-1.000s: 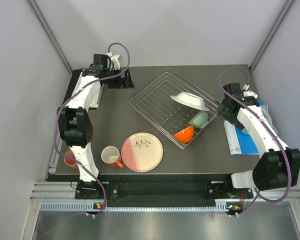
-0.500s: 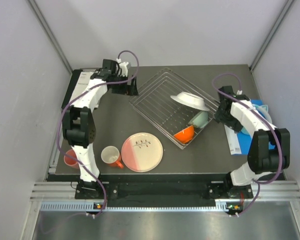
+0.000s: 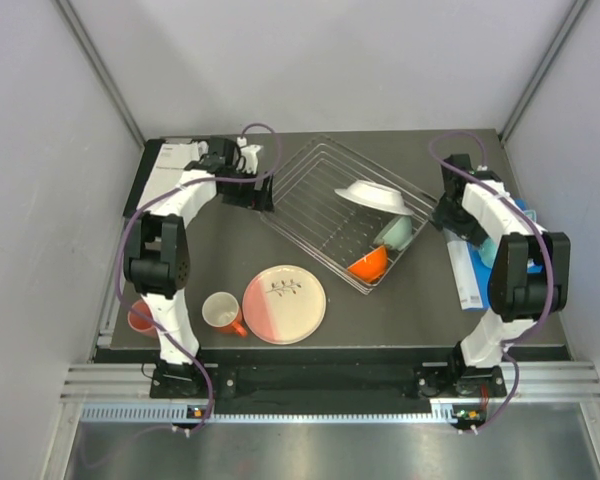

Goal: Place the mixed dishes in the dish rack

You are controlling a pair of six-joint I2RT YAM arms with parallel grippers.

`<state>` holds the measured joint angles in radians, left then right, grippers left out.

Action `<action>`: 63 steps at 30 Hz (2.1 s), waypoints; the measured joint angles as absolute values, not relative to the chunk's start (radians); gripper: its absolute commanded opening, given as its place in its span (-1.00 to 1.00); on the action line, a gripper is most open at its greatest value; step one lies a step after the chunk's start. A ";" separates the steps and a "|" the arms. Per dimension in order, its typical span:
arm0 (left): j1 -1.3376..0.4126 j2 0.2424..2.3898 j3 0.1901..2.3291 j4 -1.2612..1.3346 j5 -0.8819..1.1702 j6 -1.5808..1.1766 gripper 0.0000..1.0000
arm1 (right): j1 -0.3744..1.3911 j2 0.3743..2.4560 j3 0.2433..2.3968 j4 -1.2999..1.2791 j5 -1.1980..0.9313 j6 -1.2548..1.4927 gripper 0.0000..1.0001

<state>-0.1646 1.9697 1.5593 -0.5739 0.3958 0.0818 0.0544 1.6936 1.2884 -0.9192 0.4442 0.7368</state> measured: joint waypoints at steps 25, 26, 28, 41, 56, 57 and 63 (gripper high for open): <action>-0.188 1.765 1.346 -0.717 0.382 0.120 0.98 | 0.069 2.061 1.782 -0.884 0.295 0.680 1.00; -0.190 1.764 1.346 -0.720 0.381 0.115 0.98 | 0.072 2.071 1.805 -0.882 0.290 0.680 0.99; -0.194 1.763 1.346 -0.723 0.379 0.106 0.98 | 0.082 2.096 1.863 -0.876 0.265 0.680 0.99; -0.237 1.763 1.353 -0.717 0.404 0.038 0.98 | 0.113 2.246 2.159 -0.894 0.144 0.664 0.99; -0.146 1.700 1.649 -0.793 0.384 0.088 0.98 | 0.090 1.676 1.763 -0.736 0.127 0.546 0.99; -0.136 1.673 1.653 -0.797 0.384 0.102 0.98 | 0.120 1.572 1.678 -0.711 0.112 0.538 0.99; -0.136 1.491 1.533 -0.842 0.406 0.180 0.98 | 0.364 1.089 1.333 -0.656 0.038 0.519 0.99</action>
